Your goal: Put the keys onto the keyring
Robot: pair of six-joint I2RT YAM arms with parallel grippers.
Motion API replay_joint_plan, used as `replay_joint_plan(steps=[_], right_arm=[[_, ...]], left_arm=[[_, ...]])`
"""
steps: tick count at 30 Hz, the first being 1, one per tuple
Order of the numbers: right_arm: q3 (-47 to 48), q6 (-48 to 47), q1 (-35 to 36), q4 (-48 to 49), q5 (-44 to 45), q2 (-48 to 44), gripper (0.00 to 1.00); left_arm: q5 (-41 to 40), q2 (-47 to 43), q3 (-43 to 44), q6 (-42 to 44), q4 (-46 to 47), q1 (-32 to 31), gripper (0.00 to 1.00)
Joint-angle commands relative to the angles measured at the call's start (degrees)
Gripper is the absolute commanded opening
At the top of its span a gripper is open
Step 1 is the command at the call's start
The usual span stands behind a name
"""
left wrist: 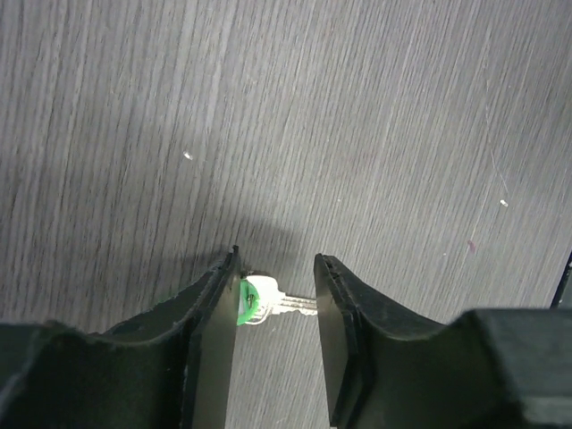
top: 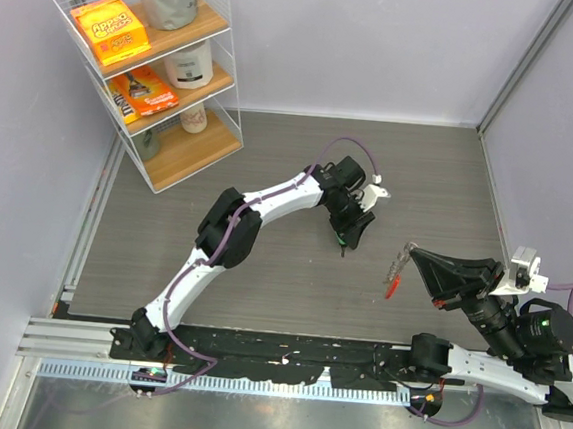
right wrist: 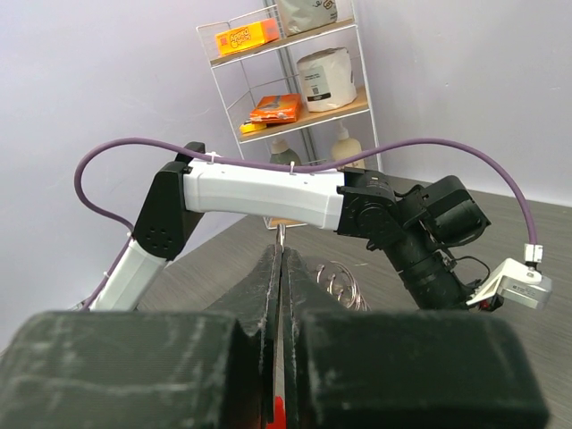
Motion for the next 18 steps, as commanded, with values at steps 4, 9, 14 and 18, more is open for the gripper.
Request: replay_joint_plan(steps=[4, 9, 14, 18], right_arm=[[0.84, 1.15, -0.04, 2.61, -0.81, -0.95, 0.06], [0.93, 1.5, -0.04, 2.7, -1.16, -1.04, 0.05], [0.75, 1.59, -0.04, 2.61, -1.33, -1.04, 0.05], [1.01, 1.85, -0.04, 2.61, -1.94, -0.34, 0.05]], left_arm=[[-0.58, -1.72, -1.69, 0.23, -0.26, -0.29, 0.36], [-0.66, -1.72, -1.87, -0.38, 0.18, -0.2, 0.18], [-1.37, -2.77, -2.65, -0.65, 0.88, -0.28, 0.0], [-1.02, -6.28, -5.9, -1.88, 3.77, -0.37, 0.0]])
